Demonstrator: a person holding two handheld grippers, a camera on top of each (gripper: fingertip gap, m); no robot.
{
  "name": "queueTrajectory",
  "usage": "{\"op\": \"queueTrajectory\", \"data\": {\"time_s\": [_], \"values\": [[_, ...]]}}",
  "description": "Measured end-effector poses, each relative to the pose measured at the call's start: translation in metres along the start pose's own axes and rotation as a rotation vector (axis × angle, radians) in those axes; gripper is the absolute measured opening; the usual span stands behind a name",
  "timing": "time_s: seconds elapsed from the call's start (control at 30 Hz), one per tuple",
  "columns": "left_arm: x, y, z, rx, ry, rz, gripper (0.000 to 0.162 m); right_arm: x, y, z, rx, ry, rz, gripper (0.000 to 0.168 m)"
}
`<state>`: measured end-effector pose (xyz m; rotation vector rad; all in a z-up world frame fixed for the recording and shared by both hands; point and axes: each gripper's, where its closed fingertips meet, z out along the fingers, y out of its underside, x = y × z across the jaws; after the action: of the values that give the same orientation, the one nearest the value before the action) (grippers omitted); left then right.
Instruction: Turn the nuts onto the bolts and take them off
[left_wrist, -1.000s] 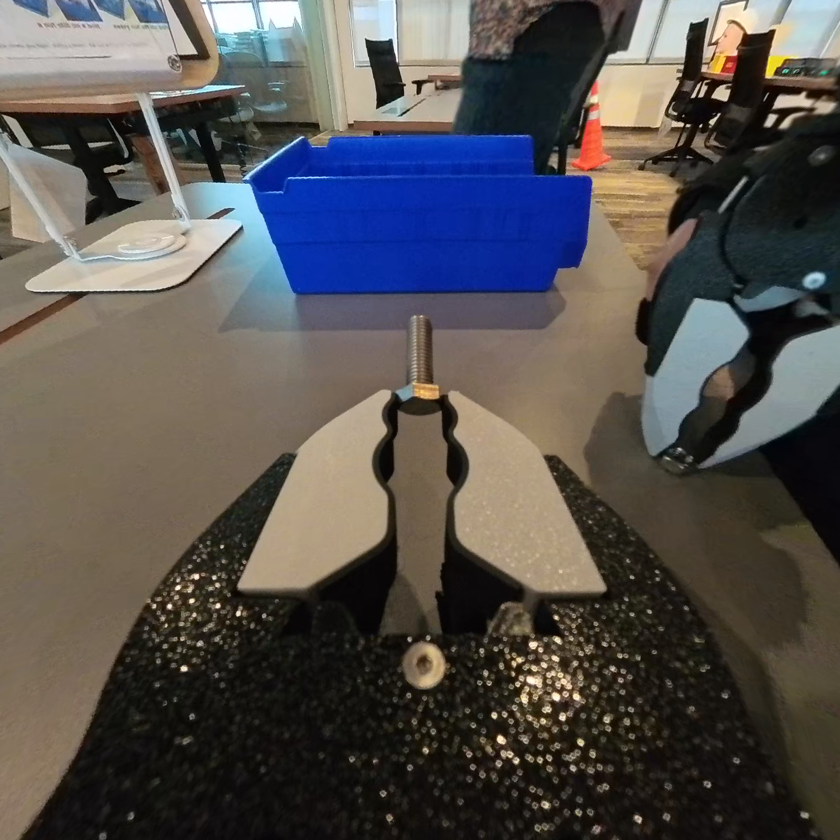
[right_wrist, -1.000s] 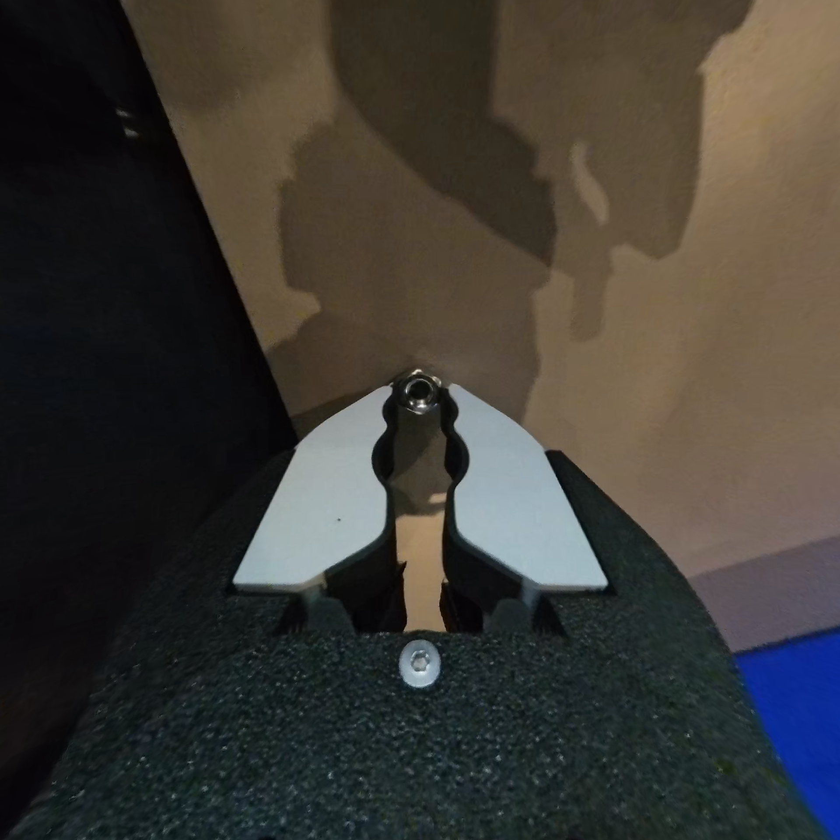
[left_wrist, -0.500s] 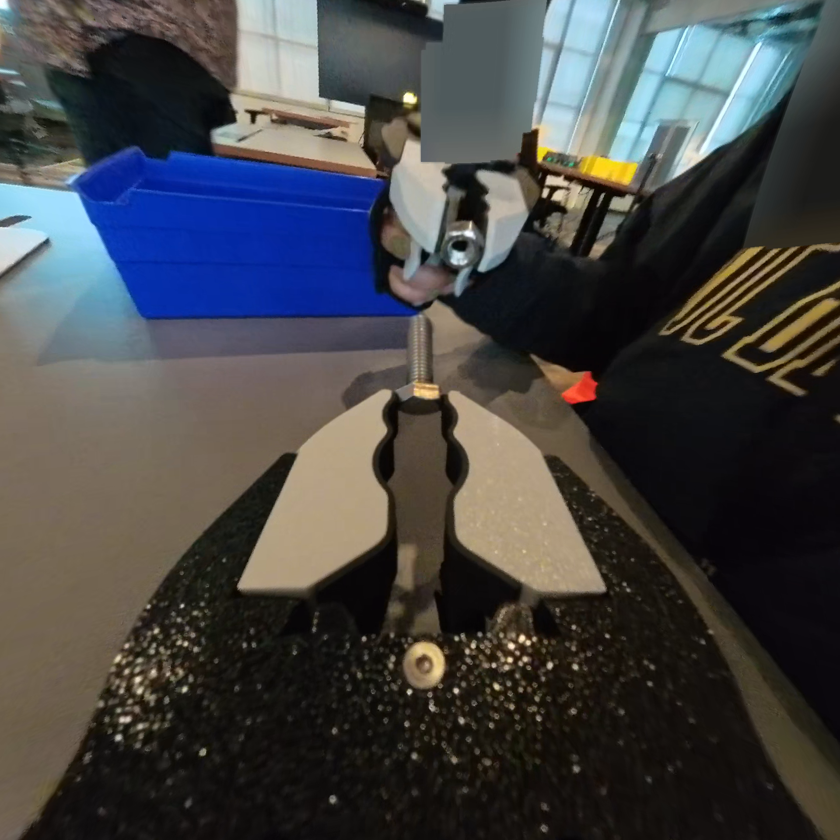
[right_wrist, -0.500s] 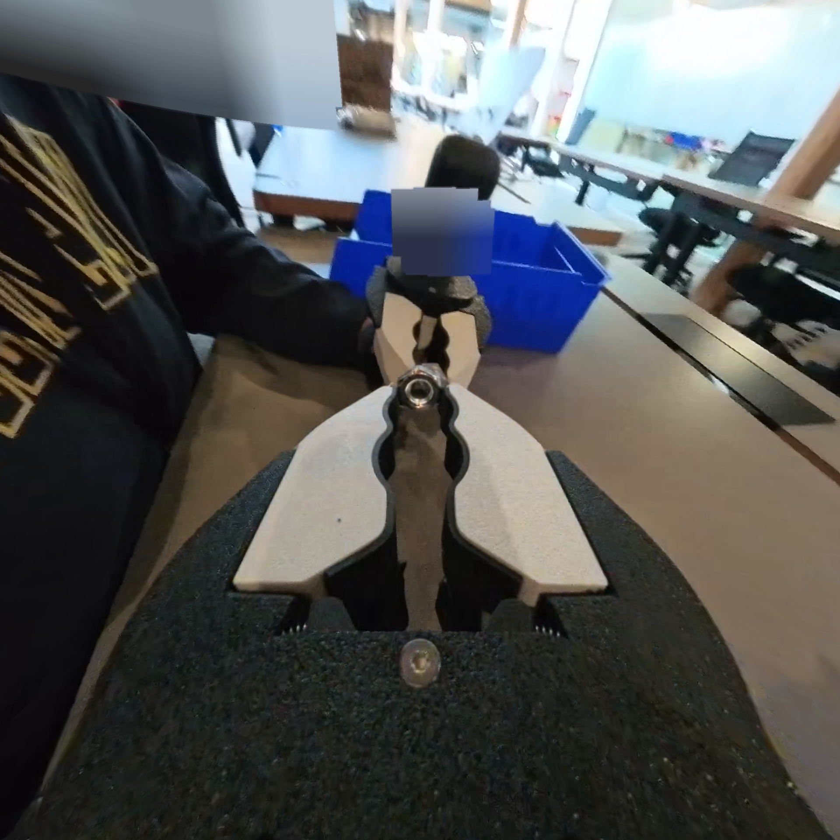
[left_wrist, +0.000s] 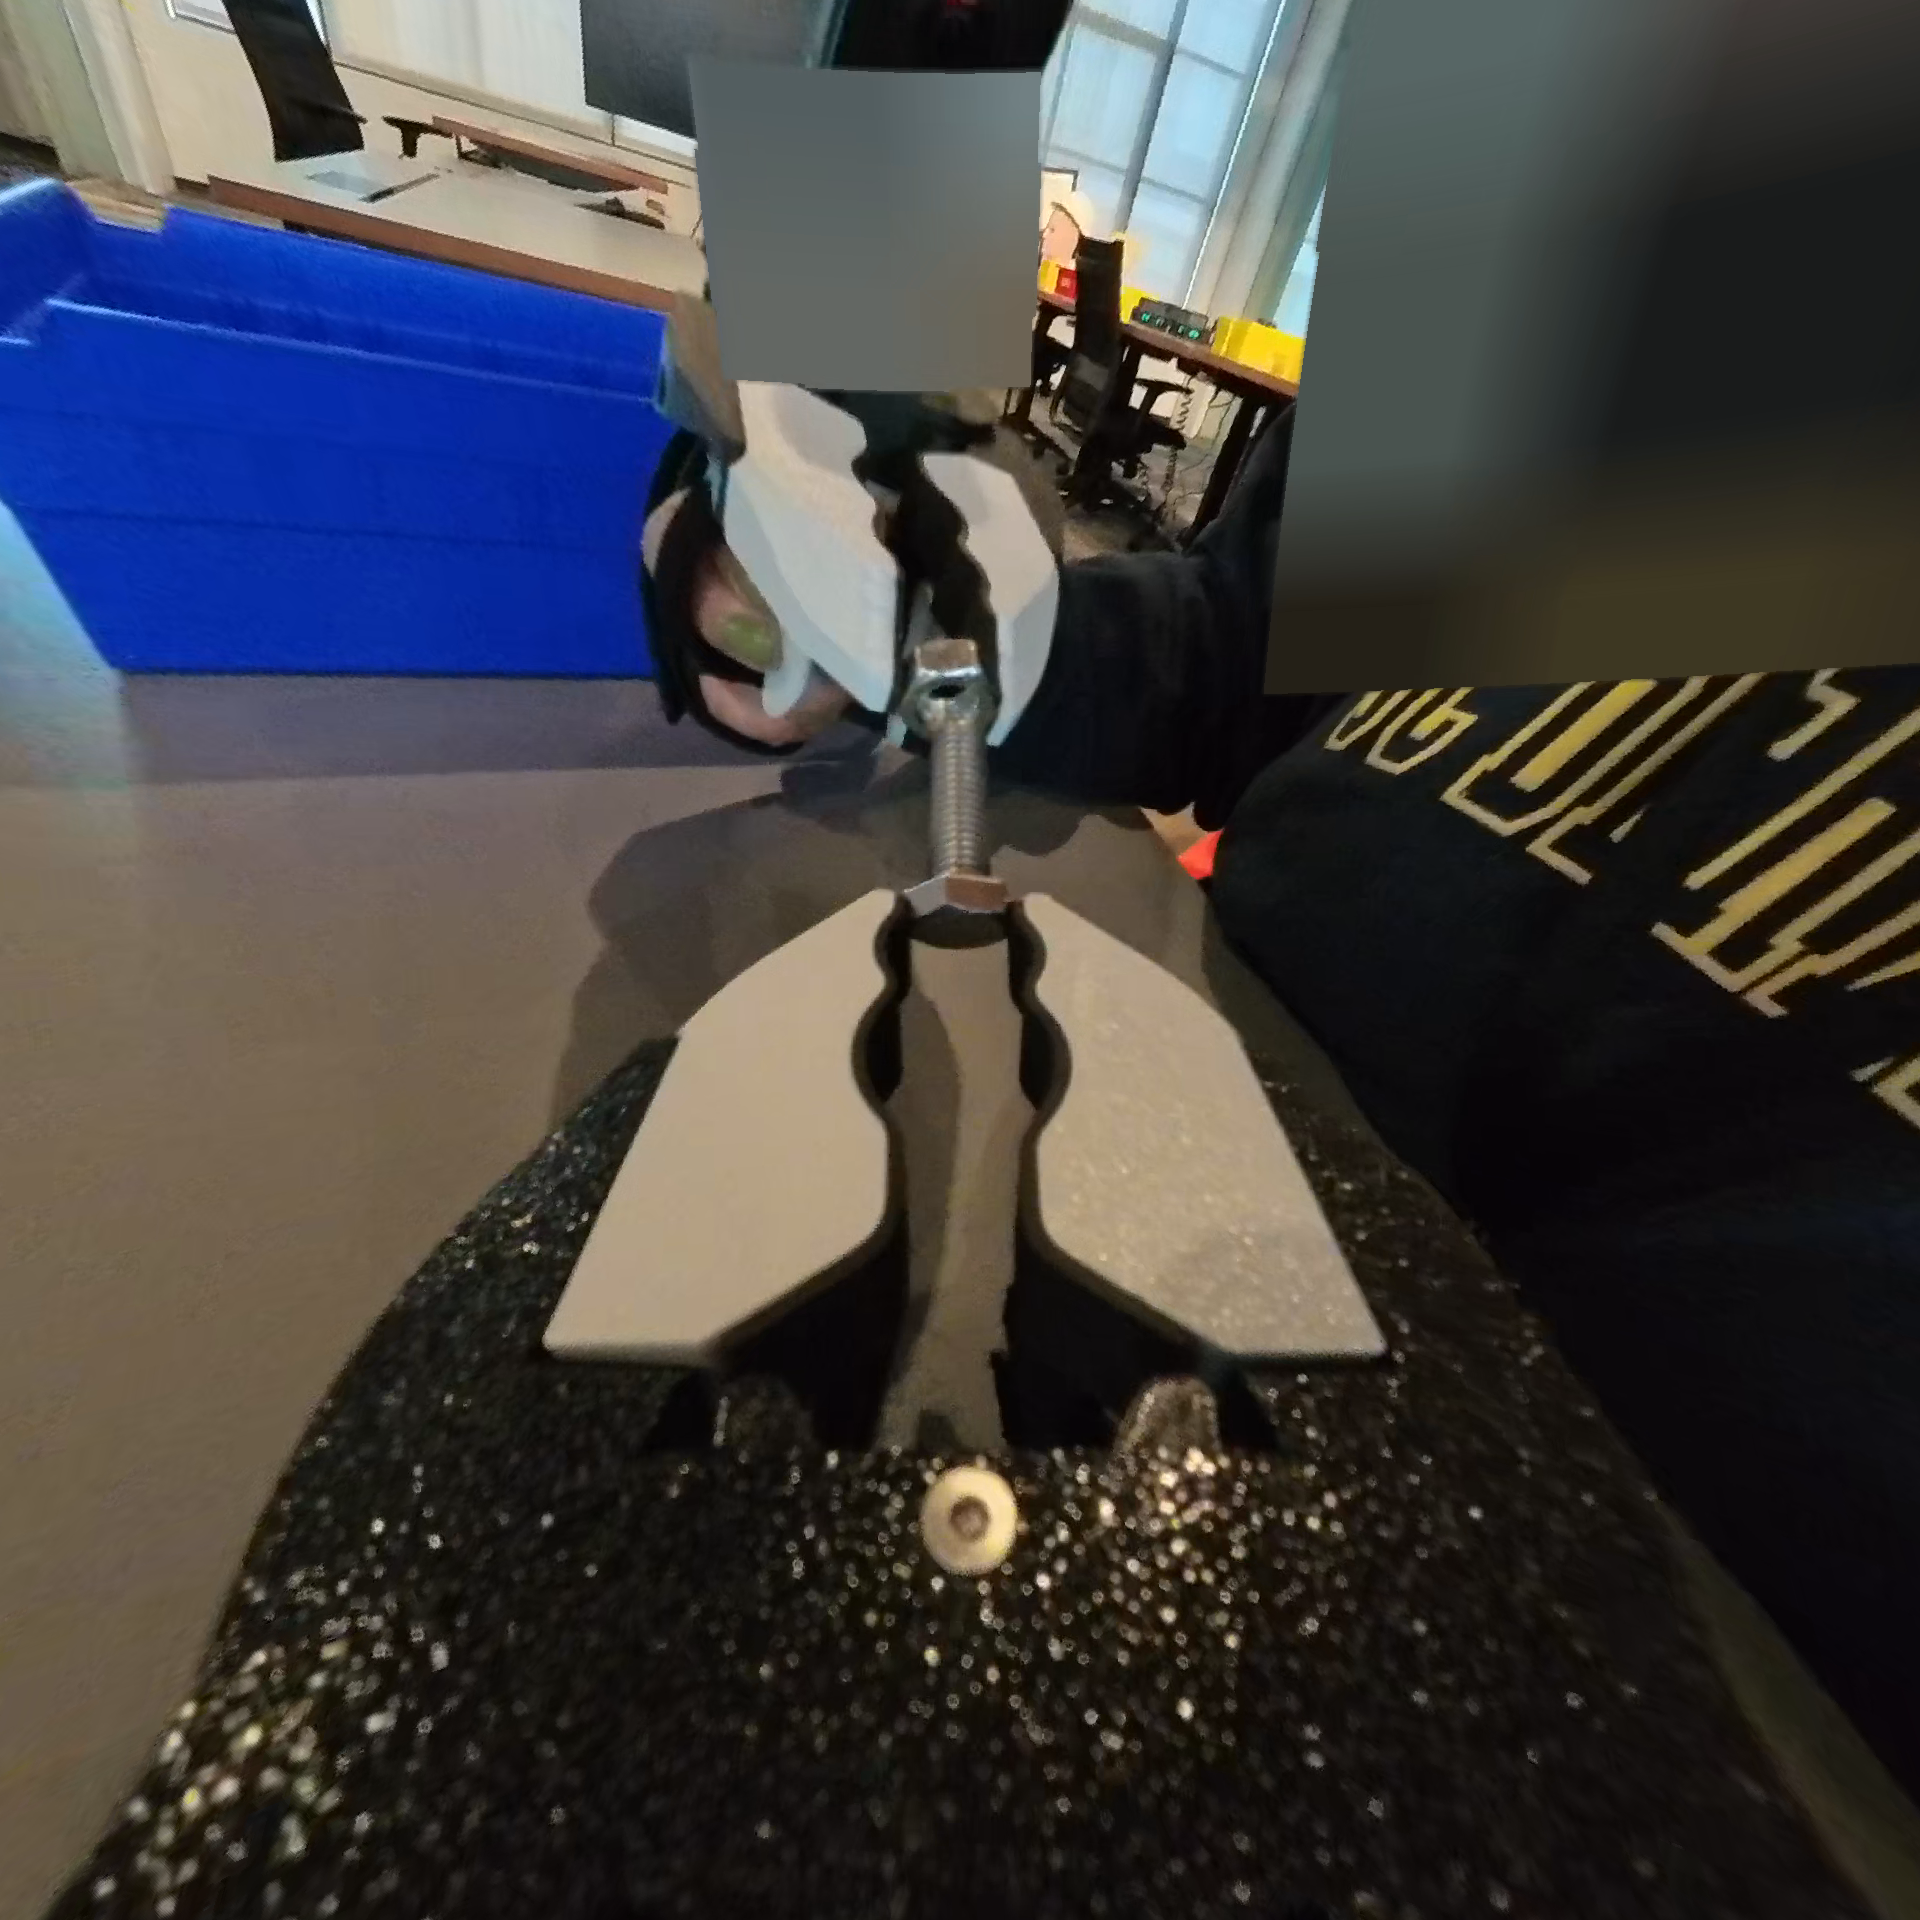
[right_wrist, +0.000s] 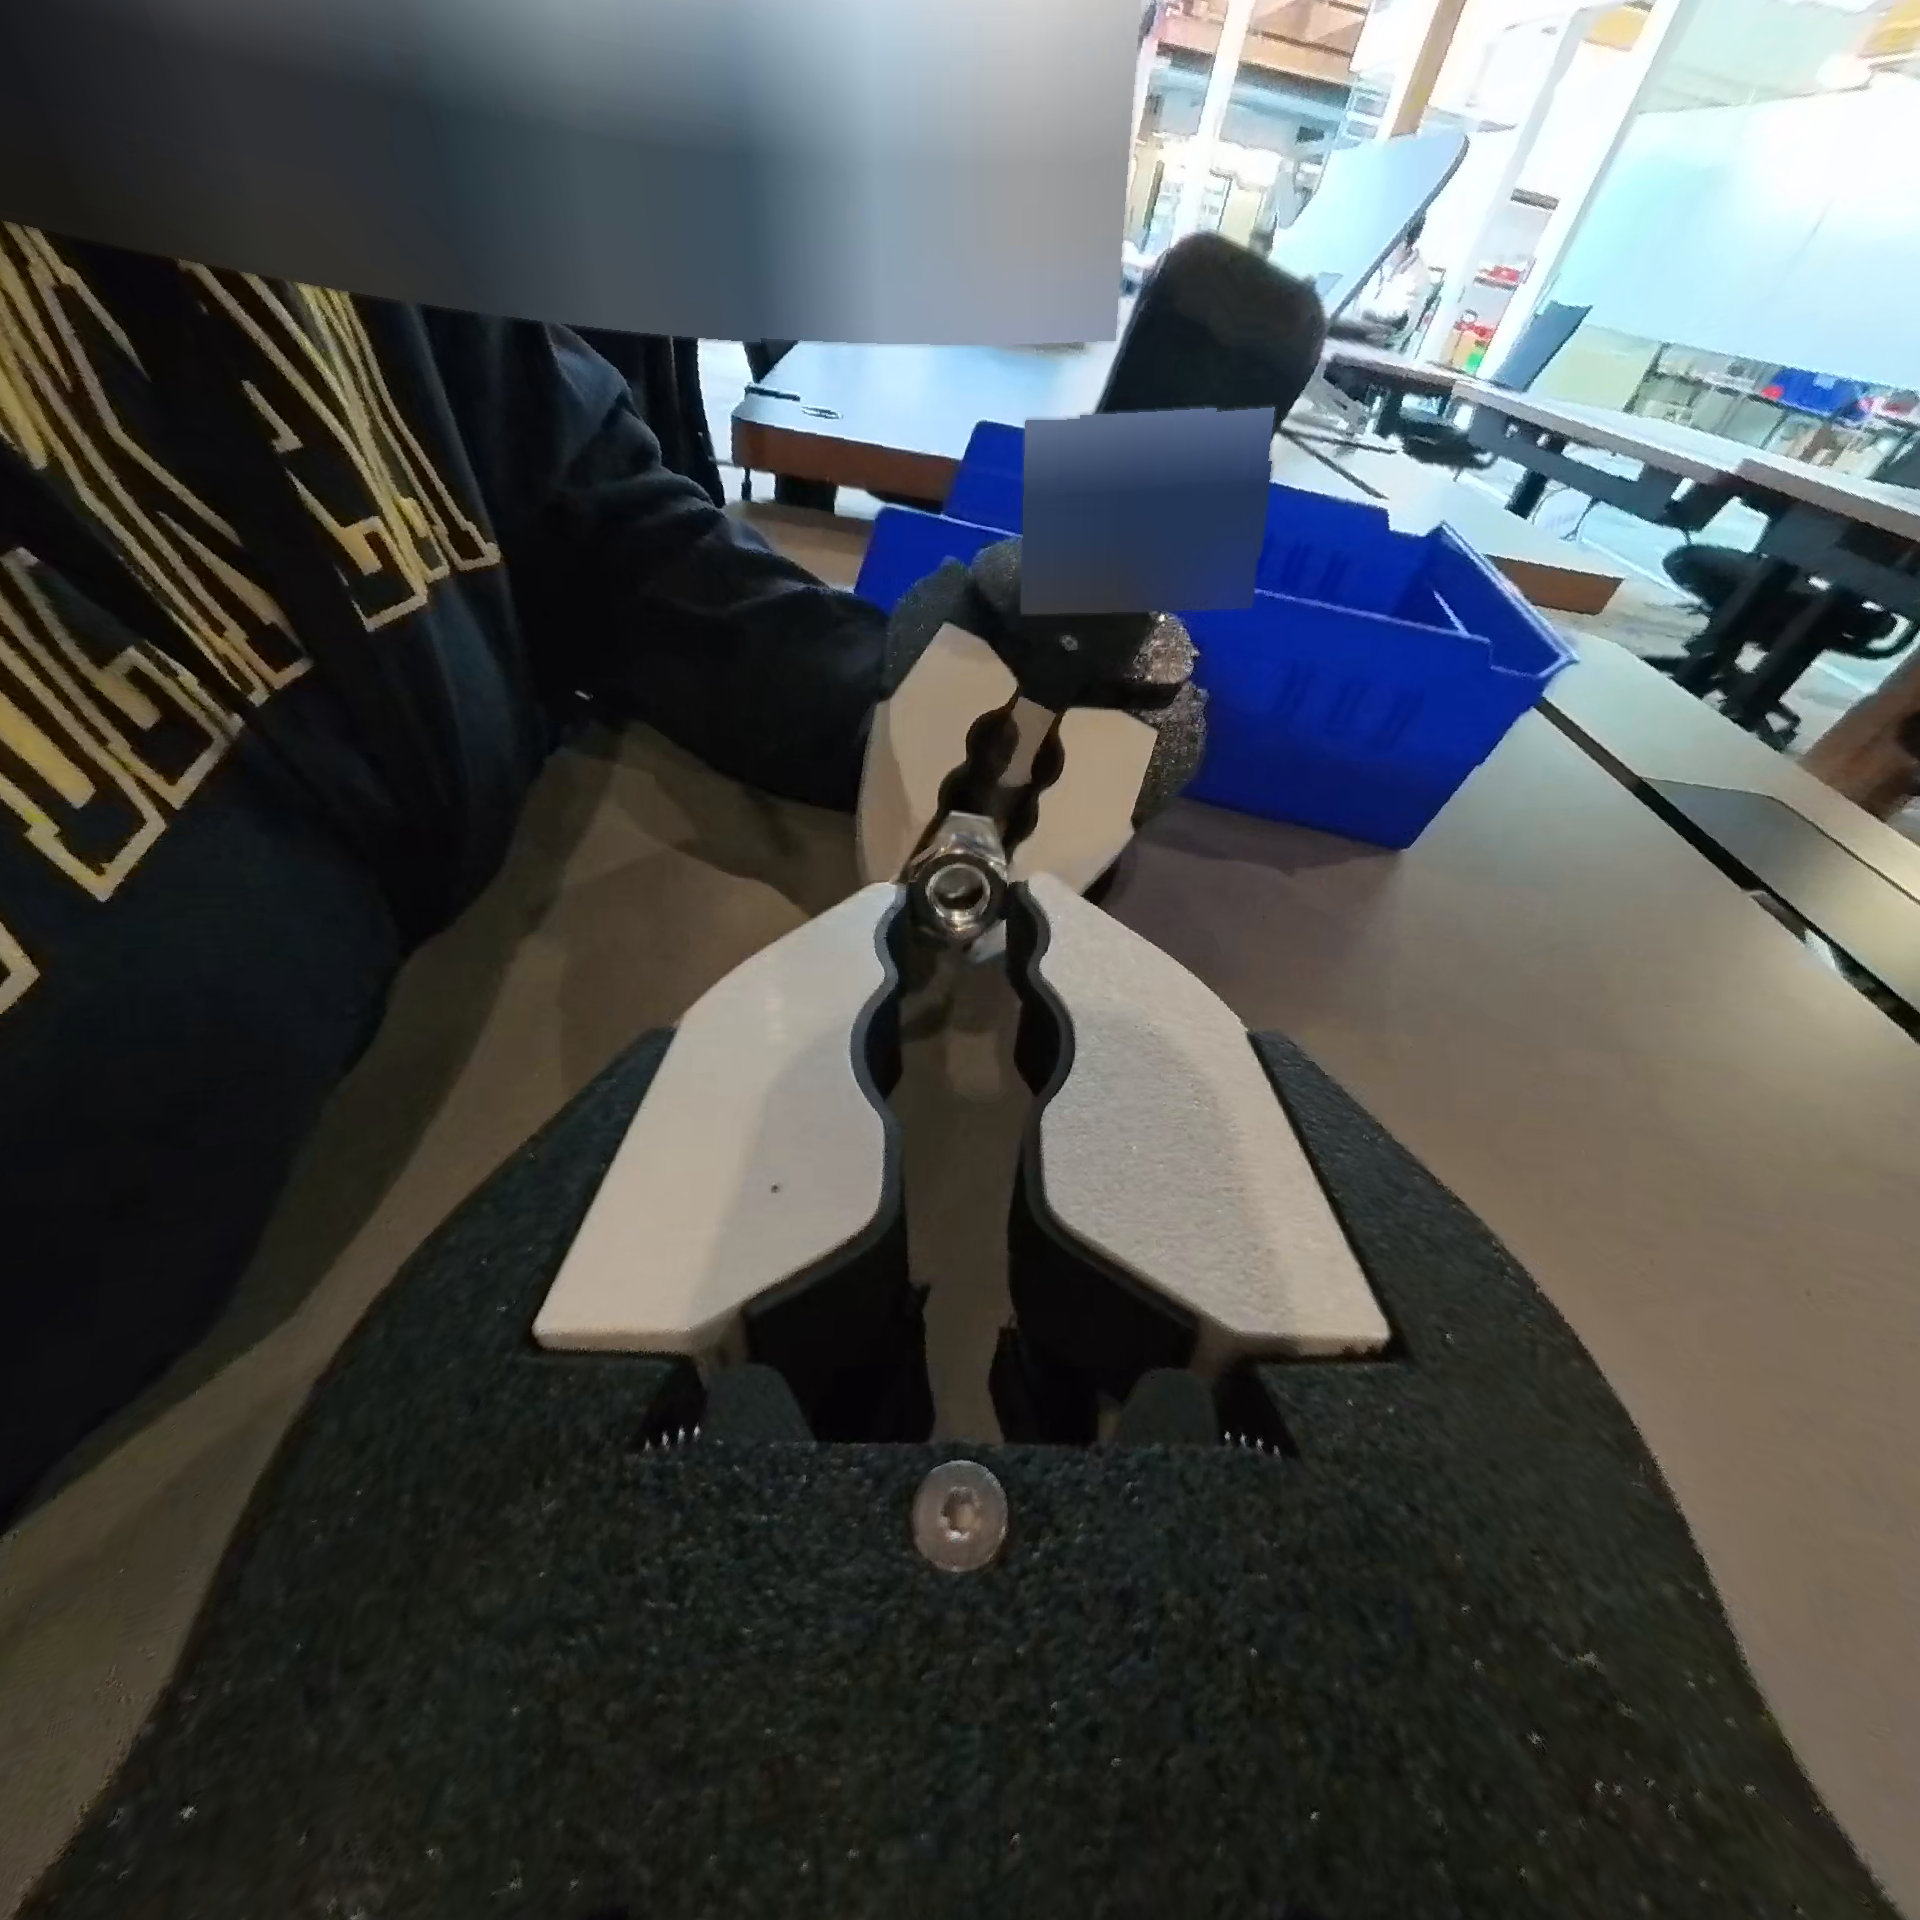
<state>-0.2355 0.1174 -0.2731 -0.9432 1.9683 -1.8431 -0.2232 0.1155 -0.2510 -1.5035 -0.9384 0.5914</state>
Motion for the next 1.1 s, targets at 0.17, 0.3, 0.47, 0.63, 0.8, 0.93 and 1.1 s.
{"op": "queueTrajectory", "data": {"time_s": [0.17, 0.3, 0.47, 0.63, 0.8, 0.93, 1.1], "values": [[0.002, 0.003, 0.002, -0.022, 0.01, -0.003, 0.017, -0.006, 0.001, 0.001, 0.018, -0.029, -0.004, 0.018], [0.002, 0.003, 0.002, -0.024, 0.018, -0.008, 0.017, -0.008, 0.002, 0.003, 0.015, -0.035, -0.033, 0.017], [0.0, 0.005, 0.004, -0.042, -0.004, -0.019, 0.017, -0.009, 0.006, -0.001, -0.018, 0.001, -0.112, 0.017], [-0.015, 0.007, 0.003, -0.065, -0.15, 0.028, 0.017, 0.008, 0.008, 0.001, -0.055, 0.075, 0.085, 0.018], [-0.031, 0.003, -0.004, -0.1, -0.353, 0.163, 0.017, 0.024, 0.012, -0.002, -0.042, 0.154, 0.627, 0.017], [-0.036, 0.005, -0.004, -0.15, -0.442, 0.248, 0.017, 0.028, 0.02, -0.005, -0.032, 0.216, 0.897, 0.017], [-0.031, 0.002, 0.0, -0.107, -0.401, 0.232, 0.017, 0.027, 0.014, -0.01, -0.063, 0.238, 0.856, 0.017]]}}
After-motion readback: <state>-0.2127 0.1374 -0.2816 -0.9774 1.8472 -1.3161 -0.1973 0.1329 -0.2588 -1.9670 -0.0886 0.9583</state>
